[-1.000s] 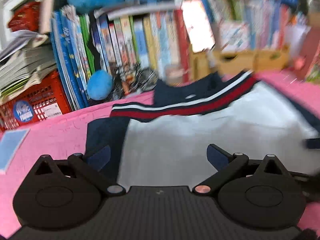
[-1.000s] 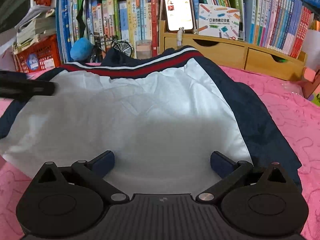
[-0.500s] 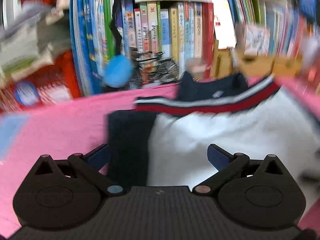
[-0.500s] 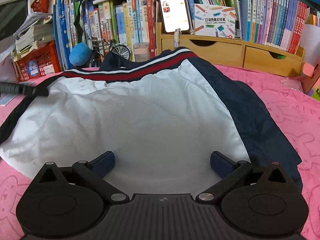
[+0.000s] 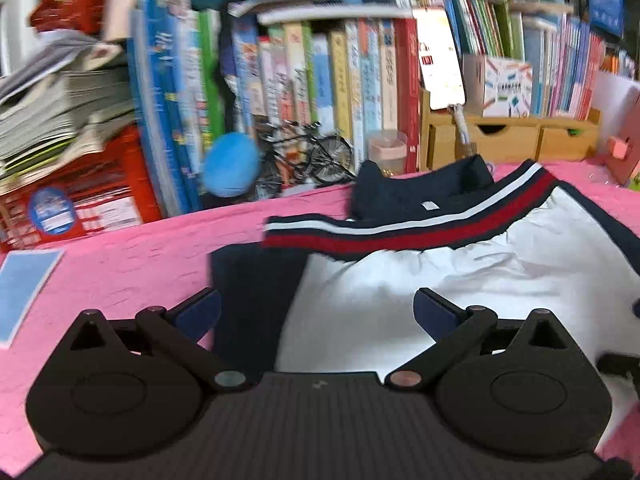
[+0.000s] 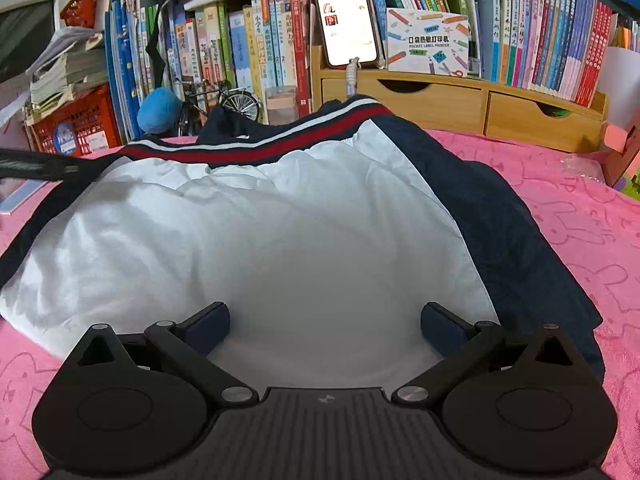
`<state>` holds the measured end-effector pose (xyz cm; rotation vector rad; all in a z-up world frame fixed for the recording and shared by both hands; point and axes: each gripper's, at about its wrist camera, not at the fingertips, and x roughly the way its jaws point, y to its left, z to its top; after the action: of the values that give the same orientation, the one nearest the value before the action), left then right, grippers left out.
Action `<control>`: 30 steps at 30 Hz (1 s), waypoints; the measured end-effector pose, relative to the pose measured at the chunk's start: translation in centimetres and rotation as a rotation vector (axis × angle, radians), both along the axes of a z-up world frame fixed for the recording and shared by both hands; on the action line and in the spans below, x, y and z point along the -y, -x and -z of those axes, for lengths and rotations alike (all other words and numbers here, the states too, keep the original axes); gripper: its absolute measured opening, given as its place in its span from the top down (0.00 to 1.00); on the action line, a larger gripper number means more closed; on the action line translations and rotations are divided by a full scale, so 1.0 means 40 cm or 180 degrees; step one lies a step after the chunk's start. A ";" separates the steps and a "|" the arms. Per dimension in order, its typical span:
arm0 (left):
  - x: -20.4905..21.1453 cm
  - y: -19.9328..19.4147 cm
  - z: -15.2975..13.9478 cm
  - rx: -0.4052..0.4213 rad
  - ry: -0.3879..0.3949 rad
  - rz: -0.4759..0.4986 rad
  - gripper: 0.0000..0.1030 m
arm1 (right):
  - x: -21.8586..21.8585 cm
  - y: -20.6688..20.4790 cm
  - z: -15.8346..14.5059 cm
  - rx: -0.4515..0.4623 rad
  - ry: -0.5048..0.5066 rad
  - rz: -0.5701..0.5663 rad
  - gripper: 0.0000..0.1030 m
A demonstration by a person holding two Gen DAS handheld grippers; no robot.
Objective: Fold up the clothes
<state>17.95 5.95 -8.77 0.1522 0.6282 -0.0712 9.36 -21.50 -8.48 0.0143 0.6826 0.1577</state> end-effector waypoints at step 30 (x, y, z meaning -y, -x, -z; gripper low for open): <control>-0.158 -0.091 0.015 -0.0449 0.0871 -0.0767 0.00 | 0.032 0.009 0.000 0.0072 -0.0439 0.0087 0.00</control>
<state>21.59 12.27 -9.39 -0.1947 0.7665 0.0655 9.01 -22.78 -8.48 0.1539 0.6478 0.1782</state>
